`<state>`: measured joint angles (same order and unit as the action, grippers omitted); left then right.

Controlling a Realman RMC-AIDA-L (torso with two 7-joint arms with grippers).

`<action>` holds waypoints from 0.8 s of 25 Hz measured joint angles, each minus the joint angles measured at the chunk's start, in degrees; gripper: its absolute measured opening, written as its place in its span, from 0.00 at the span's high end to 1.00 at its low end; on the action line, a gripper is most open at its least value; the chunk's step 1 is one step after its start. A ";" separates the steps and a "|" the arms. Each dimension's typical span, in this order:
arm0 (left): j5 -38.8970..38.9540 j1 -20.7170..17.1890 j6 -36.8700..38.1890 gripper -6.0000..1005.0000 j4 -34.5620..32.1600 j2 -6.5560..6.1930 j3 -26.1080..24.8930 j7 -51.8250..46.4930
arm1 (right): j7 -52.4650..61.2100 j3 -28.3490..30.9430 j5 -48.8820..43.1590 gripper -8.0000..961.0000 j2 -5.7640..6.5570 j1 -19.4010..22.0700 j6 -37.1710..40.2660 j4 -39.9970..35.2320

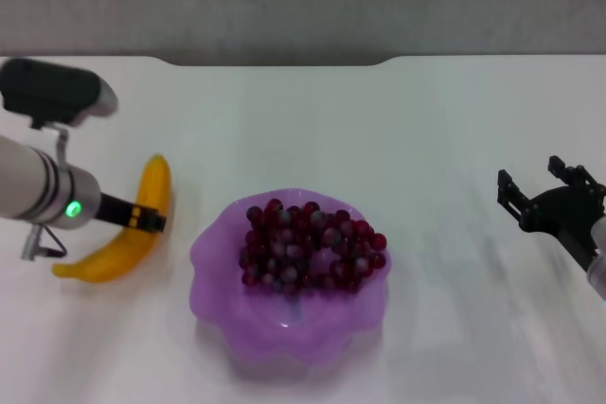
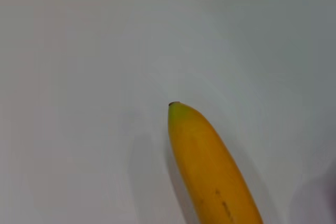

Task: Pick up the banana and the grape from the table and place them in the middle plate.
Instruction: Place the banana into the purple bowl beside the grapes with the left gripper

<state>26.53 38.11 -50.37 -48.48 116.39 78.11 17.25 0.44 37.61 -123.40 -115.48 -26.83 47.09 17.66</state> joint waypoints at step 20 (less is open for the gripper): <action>18.14 -11.55 -26.04 0.52 -34.52 0.35 0.48 8.94 | 0.00 0.00 0.00 0.21 -0.10 0.03 -0.43 -0.10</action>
<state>44.68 26.56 -76.41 -83.00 116.74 78.59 26.19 0.44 37.62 -123.40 -115.57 -26.80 46.65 17.56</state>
